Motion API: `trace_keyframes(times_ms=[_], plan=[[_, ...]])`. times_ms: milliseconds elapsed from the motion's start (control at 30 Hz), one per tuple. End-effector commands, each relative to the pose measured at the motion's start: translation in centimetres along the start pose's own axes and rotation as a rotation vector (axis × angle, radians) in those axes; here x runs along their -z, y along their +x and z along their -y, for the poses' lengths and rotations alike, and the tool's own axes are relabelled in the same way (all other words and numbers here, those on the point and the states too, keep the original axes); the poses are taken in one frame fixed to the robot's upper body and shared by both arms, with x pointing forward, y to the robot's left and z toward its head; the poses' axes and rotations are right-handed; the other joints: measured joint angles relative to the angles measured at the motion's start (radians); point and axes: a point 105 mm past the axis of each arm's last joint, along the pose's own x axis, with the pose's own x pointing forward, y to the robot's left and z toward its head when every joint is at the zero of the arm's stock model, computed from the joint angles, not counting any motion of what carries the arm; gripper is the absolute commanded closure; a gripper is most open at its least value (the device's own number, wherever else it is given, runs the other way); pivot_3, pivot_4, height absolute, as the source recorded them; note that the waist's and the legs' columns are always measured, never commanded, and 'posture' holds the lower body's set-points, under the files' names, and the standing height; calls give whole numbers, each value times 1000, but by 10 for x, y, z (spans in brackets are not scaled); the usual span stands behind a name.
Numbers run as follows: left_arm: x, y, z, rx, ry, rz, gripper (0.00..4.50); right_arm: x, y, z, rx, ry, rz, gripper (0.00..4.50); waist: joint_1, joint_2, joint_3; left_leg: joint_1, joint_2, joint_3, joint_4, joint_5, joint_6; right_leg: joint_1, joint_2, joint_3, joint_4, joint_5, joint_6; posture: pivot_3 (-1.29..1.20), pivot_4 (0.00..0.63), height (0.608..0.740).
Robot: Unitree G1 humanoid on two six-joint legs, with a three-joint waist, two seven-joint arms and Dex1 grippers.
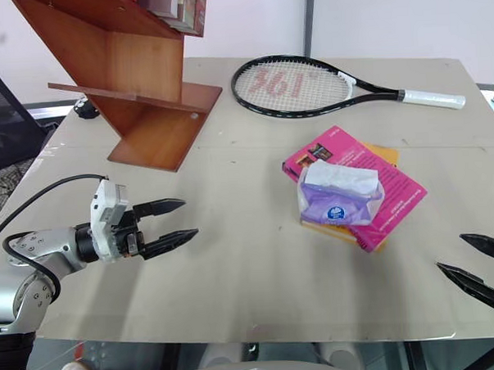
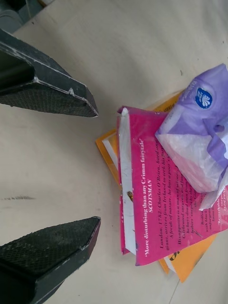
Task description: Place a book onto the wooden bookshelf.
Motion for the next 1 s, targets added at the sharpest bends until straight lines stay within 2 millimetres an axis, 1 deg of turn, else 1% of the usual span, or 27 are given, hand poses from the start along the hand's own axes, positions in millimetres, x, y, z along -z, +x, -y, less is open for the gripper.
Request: trace_keyframes(times_ms=[33,67,100,133,200,267,300,367,400,467,533,600,667,733,767,800,867,900,1000], plan=[[-30,6,2,35,69,88,0,-15,19,7,51,-76,95,1250,0,0,0,0,0,0,0,0,0,0,0,0,0,0,0,0,150,740],[-46,13,8,75,82,150,0,-28,34,7,64,-99,158,1250,-1,-4,1,0,0,-1,-1,0,0,0,1,0,0,0,0,0,150,740],[-56,18,14,113,92,191,0,-39,45,4,50,-94,197,1250,-5,-5,1,0,2,-2,0,0,0,0,3,-1,0,0,0,0,150,740],[-64,20,20,147,107,227,0,-48,54,-2,17,-97,211,1250,-7,-2,3,0,2,-2,1,0,0,0,3,-1,0,0,0,0,150,740],[-71,23,28,185,119,259,0,-62,67,-16,-101,-75,227,1250,-5,2,1,0,1,-1,4,1,0,0,3,1,1,1,3,0,150,740],[-74,26,39,228,132,266,0,-75,80,-20,-141,-110,230,1250,-8,2,1,3,1,-1,4,0,0,3,3,2,1,2,2,0,150,740],[-75,27,42,242,134,264,0,-78,83,-20,-146,-118,226,728,-9,2,2,3,1,0,4,1,0,3,3,2,1,2,2,0,150,740],[-73,28,55,285,156,245,0,-84,98,-29,-214,-191,192,84,-5,0,1,1,1,-1,4,1,0,2,3,2,1,2,1,0,150,740],[-71,29,60,298,161,238,0,-87,107,-28,-215,-224,186,84,-4,1,1,1,1,-1,4,0,0,2,3,2,1,3,1,0,150,740],[-69,30,64,307,165,234,0,-87,123,-26,-248,-233,144,84,-3,0,2,1,1,-2,4,0,0,2,4,1,1,3,1,0,150,740],[-69,31,66,318,167,236,0,-83,136,-26,-289,-227,92,84,-3,0,2,1,1,-1,5,0,0,1,3,2,1,3,0,0,150,740],[-67,29,70,334,177,243,0,-70,153,-20,-297,-231,3,84,0,0,2,0,1,-2,5,0,0,2,4,1,1,3,0,0,150,740],[-63,25,72,341,189,247,0,-56,168,-6,-261,-229,-70,84,-3,0,2,0,1,-2,5,0,0,2,3,1,1,3,0,0,150,740],[-58,22,73,348,196,240,0,-48,173,2,-246,-250,-117,84,-4,0,2,0,1,-1,5,0,0,2,3,1,1,3,0,0,150,740],[-56,20,74,349,197,237,0,-46,173,4,-250,-258,-132,579,-3,0,2,0,1,-1,5,0,0,1,3,1,1,3,0,0,150,740],[-54,18,74,349,198,235,0,-46,172,4,-261,-256,-133,887,-2,0,2,1,1,-1,5,0,0,1,3,1,1,3,0,0,150,740],[-50,14,73,345,199,233,0,-48,170,5,-264,-250,-128,1761,0,0,1,1,1,-2,5,0,0,2,4,0,1,3,0,0,150,740],[-48,13,73,343,201,233,0,-48,168,6,-263,-250,-127,2230,0,0,1,1,1,-2,5,0,0,2,4,0,1,3,0,0,150,740],[-46,12,75,349,208,240,0,-49,164,7,-248,-248,-110,3822,1,-1,1,1,1,-2,7,0,0,3,3,0,1,3,0,0,150,740]])
